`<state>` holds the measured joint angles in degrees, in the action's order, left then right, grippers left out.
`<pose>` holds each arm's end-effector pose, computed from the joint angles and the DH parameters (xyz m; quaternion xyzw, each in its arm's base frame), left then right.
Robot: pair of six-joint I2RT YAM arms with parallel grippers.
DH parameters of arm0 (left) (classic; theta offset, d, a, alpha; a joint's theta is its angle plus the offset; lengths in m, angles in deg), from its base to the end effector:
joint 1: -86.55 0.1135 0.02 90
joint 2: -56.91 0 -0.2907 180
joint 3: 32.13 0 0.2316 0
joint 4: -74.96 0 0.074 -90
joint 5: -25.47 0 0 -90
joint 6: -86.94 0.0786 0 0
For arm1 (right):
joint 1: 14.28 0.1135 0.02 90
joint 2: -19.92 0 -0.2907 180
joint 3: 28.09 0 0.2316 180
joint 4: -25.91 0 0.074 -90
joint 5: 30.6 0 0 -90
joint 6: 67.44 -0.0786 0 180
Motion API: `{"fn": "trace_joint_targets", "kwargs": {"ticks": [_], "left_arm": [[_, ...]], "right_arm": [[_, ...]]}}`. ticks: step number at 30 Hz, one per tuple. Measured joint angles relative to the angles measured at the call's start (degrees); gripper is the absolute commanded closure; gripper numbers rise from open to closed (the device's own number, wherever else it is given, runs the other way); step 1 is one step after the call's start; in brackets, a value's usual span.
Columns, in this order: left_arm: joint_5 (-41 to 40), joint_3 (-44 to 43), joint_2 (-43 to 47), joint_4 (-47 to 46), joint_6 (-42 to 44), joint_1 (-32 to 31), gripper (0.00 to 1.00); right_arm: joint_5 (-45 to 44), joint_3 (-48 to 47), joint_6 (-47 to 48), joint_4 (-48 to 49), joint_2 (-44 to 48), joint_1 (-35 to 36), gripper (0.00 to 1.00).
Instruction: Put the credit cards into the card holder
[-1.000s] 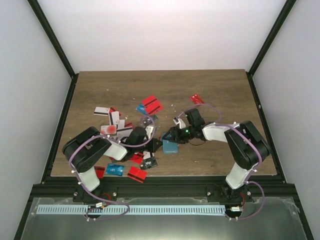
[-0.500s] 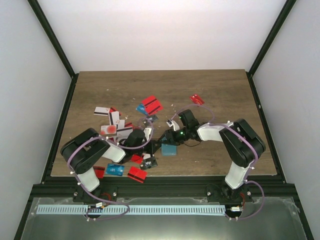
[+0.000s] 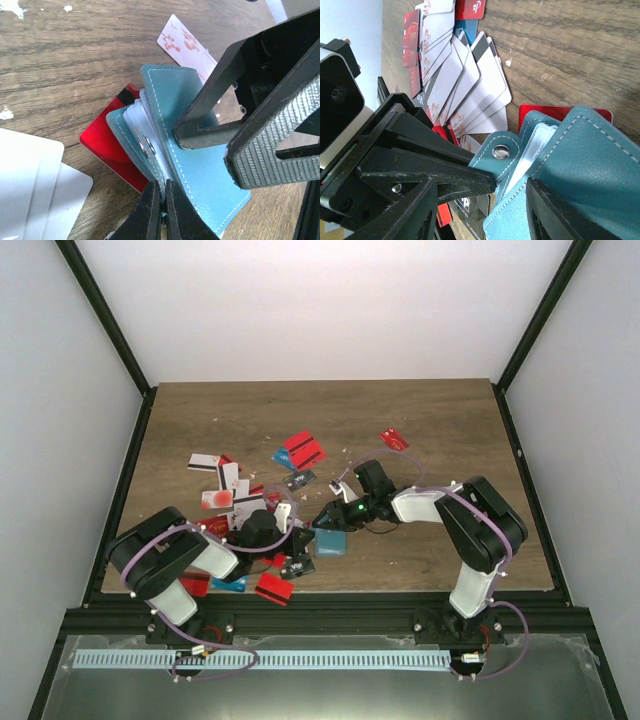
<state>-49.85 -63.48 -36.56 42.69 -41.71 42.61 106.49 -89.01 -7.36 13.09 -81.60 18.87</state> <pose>0.1849 -0.2059 0.1243 0.1036 0.8544 -0.4111 0.3005 0.2447 0.2286 0.1452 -0.1498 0.8666 0.4737 0.0468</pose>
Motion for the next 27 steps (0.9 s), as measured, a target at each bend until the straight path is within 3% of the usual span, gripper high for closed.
{"fn": "trace_joint_targets", "kwargs": {"ticks": [20, 27], "left_arm": [[9.2, 3.7, -4.9, -17.4, 1.6, -0.9, 0.90], [10.5, 4.1, -4.9, -17.6, 2.5, -1.1, 0.90]], "right_arm": [[8.5, 2.3, 6.1, -1.0, -0.1, -0.4, 0.49], [10.4, 3.6, 6.1, -2.0, 0.8, 0.2, 0.48]]}}
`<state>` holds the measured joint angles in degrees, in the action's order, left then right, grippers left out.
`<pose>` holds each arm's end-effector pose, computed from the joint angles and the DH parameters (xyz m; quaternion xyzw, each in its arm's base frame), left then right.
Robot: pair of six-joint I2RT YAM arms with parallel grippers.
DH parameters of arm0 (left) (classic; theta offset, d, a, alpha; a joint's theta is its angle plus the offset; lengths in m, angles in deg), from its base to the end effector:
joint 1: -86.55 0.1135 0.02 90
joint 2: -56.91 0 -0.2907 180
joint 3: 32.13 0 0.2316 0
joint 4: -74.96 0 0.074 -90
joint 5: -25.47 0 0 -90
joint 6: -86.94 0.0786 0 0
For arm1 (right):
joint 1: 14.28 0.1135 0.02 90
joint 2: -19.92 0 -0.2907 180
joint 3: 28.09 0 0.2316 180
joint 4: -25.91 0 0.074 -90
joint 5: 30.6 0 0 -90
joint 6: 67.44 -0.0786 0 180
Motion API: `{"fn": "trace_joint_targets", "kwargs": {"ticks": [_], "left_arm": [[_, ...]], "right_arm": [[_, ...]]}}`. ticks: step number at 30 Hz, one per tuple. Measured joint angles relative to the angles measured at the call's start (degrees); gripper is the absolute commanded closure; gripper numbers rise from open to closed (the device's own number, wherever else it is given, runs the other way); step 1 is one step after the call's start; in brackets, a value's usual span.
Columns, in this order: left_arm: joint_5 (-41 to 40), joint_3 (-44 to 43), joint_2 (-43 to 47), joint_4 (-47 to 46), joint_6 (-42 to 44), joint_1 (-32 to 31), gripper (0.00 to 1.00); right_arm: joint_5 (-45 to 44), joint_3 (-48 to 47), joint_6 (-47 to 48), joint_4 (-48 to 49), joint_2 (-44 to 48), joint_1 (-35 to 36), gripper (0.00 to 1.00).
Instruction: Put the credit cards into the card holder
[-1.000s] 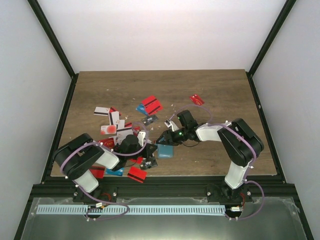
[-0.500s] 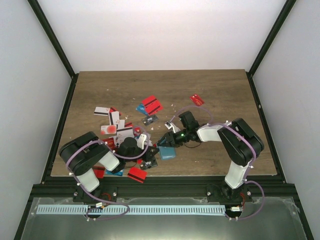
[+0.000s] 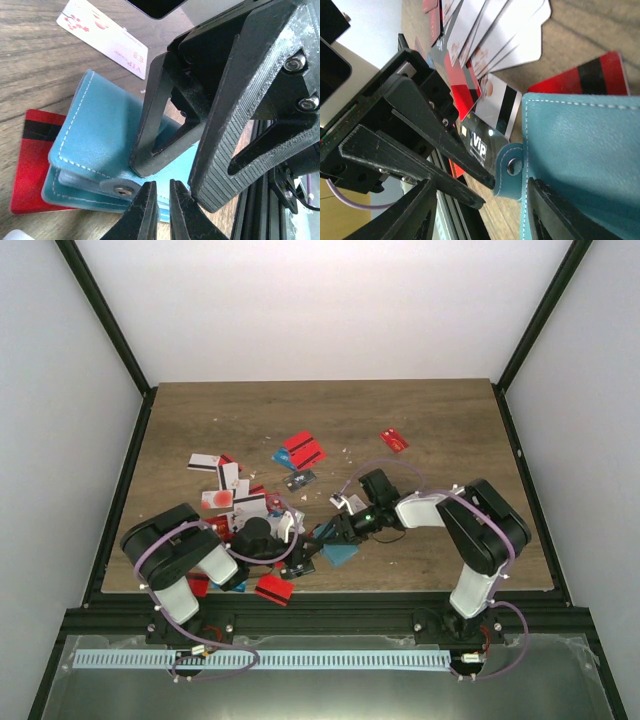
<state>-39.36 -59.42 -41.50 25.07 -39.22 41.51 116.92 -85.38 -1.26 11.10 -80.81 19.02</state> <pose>0.1691 -0.2166 0.1294 0.1850 0.7935 -0.4952 0.3015 0.2172 0.2220 0.1411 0.2008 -0.8294 -0.5211 0.0106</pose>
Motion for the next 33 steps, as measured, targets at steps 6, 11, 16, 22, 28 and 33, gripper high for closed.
{"fn": "trace_joint_targets", "kwargs": {"ticks": [6, 11, 16, 22, 28, 33], "left_arm": [[0.5, -0.2, 0.2, -1.3, 0.6, -0.2, 0.88], [-1.1, -0.3, 5.7, 1.9, 0.6, -0.2, 0.87], [-4.4, -2.1, 15.8, 12.5, 2.2, -0.2, 0.87], [-8.7, -5.0, 23.2, 24.3, 5.2, -0.2, 0.87], [-11.3, -9.2, 24.3, 35.3, 6.9, -0.2, 0.86], [-11.0, -16.5, 22.0, 43.5, 8.2, -0.2, 0.85]], "right_arm": [[0.0, 1.6, -0.9, -3.5, 3.8, 0.9, 0.48], [-0.2, 1.5, -2.2, -5.2, 7.8, 1.2, 0.48], [-2.3, 0.4, -2.4, -8.4, 11.0, 1.2, 0.48], [-12.7, -1.2, -3.9, -11.3, 14.6, 0.1, 0.49], [-16.0, -1.5, -4.4, -10.9, 12.7, -0.1, 0.49], [-15.5, -0.6, -4.3, -9.6, 9.4, 1.2, 0.51]]}}
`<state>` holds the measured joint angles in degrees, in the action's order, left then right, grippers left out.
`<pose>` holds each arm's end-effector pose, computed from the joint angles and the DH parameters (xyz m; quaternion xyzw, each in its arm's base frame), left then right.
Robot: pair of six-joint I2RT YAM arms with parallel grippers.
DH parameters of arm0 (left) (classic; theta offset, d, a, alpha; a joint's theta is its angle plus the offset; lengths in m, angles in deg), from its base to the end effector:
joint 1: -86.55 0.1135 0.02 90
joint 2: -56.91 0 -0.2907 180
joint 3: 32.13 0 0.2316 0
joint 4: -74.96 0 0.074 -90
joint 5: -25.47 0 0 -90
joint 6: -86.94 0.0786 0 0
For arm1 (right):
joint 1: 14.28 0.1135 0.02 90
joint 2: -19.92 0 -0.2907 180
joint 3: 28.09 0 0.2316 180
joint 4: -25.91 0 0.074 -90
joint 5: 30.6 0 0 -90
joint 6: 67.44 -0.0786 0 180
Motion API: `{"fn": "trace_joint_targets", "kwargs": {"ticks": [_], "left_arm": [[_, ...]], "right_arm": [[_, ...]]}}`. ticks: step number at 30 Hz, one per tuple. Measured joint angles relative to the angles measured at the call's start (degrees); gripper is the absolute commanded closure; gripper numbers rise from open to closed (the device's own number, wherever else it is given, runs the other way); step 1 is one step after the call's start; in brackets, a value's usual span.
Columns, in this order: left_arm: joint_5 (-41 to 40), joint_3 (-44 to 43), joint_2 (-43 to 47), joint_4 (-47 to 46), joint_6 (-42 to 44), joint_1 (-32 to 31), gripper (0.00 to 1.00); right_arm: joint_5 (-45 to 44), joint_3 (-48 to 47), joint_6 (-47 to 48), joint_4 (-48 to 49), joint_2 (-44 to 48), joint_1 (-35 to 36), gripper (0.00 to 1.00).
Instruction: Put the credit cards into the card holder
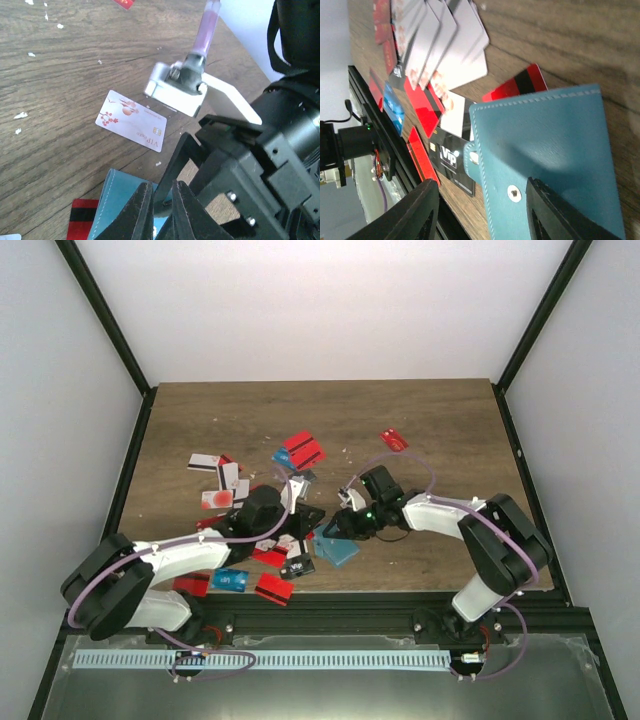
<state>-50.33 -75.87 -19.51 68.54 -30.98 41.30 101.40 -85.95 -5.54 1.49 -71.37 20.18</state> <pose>0.1844 -0.2134 0.2046 0.1915 0.8233 -0.3966 0.3582 0.2096 0.2076 0.1644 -0.1488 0.8902 0.4285 0.0421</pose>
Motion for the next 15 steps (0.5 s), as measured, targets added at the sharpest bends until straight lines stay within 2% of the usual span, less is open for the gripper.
{"fn": "trace_joint_targets", "kwargs": {"ticks": [5, 9, 15], "left_arm": [[0.0, -4.1, -0.5, 9.6, 0.6, 0.0, 0.74], [0.3, -4.1, -0.3, 17.0, 0.2, 0.0, 0.64], [3.0, -1.4, -0.9, 18.9, -1.2, 0.0, 0.61]], "right_arm": [[-1.8, 0.9, 0.4, -0.4, -0.5, 0.5, 0.51], [-3.1, 0.7, 1.6, -1.1, -0.5, 0.6, 0.51], [-4.2, 0.2, 2.9, -2.2, -0.5, 0.9, 0.52]]}}
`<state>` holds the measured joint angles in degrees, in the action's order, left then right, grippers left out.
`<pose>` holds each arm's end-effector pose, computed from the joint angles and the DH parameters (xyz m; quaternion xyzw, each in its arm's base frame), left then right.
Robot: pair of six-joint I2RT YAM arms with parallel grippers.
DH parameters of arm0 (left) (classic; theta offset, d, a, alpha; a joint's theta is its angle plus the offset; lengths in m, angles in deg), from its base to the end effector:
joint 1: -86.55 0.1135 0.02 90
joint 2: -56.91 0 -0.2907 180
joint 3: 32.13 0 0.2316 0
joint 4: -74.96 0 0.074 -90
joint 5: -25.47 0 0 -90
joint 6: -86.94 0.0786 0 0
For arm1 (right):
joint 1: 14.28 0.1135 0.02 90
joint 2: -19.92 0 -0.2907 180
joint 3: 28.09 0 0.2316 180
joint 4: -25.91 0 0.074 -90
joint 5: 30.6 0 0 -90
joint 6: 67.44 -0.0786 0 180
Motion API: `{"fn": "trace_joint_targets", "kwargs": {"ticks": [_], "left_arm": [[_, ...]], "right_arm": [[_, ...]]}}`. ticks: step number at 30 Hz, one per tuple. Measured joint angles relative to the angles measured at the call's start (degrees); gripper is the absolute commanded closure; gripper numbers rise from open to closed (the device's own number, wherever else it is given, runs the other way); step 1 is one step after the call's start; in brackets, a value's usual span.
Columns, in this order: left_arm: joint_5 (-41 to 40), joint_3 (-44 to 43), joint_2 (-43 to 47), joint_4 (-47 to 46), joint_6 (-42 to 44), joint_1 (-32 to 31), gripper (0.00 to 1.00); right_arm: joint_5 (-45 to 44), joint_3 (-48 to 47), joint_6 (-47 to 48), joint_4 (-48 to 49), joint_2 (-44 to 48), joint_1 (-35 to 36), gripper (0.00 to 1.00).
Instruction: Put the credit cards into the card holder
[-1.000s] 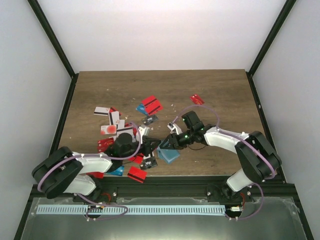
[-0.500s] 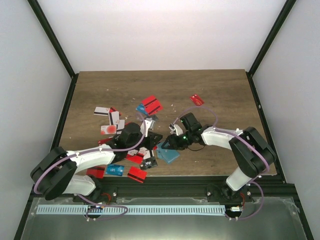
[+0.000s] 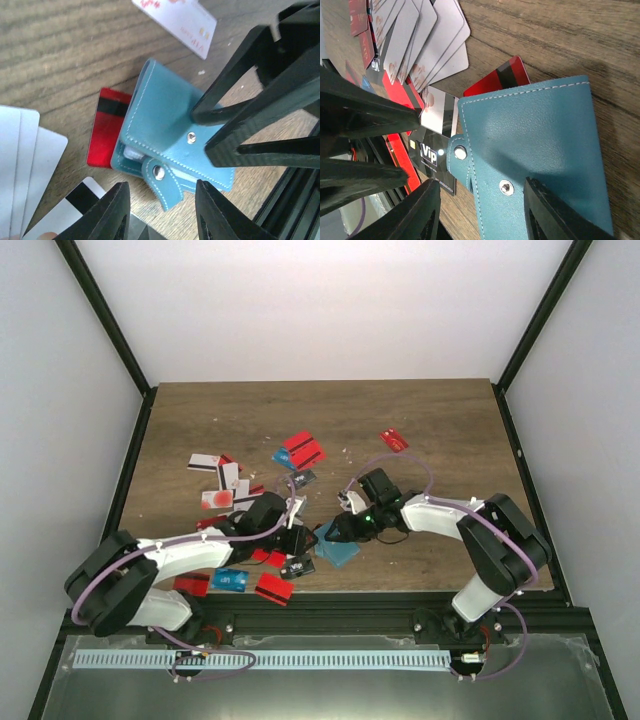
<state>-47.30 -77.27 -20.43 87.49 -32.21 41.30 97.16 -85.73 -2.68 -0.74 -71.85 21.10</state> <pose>0.1652 -0.1997 0.1688 0.1849 0.8955 -0.3402 0.2195 0.2063 0.2055 0.1553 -0.1622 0.9048 0.3908 0.0480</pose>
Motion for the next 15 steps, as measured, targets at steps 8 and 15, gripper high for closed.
{"fn": "trace_joint_targets", "kwargs": {"ticks": [8, 15], "left_arm": [[2.4, 0.3, -7.8, -3.5, -1.0, 0.0, 0.65], [3.4, 0.3, -9.8, -6.4, -1.6, 0.1, 0.74]], "right_arm": [[-0.4, -0.1, 0.4, -0.2, 0.0, 0.3, 0.52], [-0.5, -0.1, 0.3, -0.2, 0.0, 0.4, 0.52]]}}
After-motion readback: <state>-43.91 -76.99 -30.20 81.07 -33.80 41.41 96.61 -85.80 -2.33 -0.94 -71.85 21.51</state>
